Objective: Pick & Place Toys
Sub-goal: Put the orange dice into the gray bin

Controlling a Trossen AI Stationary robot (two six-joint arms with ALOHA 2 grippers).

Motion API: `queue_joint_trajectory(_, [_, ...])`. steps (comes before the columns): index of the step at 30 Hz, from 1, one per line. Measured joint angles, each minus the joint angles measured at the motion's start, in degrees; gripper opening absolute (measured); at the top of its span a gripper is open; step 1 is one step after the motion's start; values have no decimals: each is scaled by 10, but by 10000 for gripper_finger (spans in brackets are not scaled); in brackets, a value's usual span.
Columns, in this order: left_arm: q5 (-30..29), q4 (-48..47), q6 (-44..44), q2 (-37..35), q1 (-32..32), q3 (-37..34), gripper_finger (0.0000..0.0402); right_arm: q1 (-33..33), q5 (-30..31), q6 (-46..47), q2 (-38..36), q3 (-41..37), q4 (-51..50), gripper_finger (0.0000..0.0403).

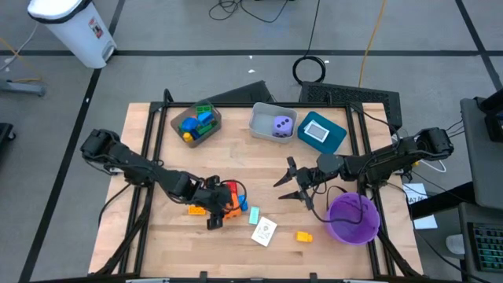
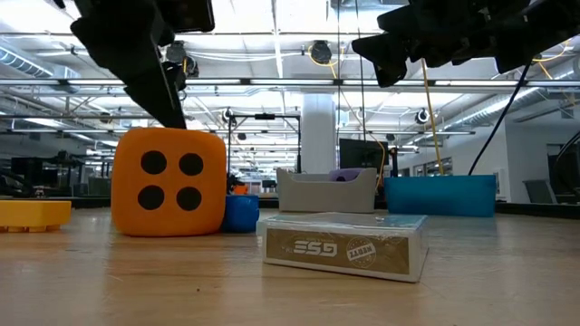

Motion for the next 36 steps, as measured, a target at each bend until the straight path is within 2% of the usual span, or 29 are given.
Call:
queue_joint_trajectory(4, [3, -17, 26, 0, 11, 0, 244, 0, 0, 0, 0, 0, 0, 196])
queue_joint_trajectory(9, [23, -22, 11, -3, 44, 0, 243, 0, 0, 9, 0, 0, 0, 196])
queue_joint_trajectory(18, [157, -23, 28, -3, 94, 0, 244, 0, 0, 14, 0, 0, -9, 196])
queue_joint_trajectory(21, [182, -24, 28, -3, 100, 0, 244, 0, 0, 15, 0, 0, -9, 196])
queue_joint_trajectory(36, [186, -27, 56, -3, 101, 0, 244, 0, 0, 15, 0, 0, -9, 196])
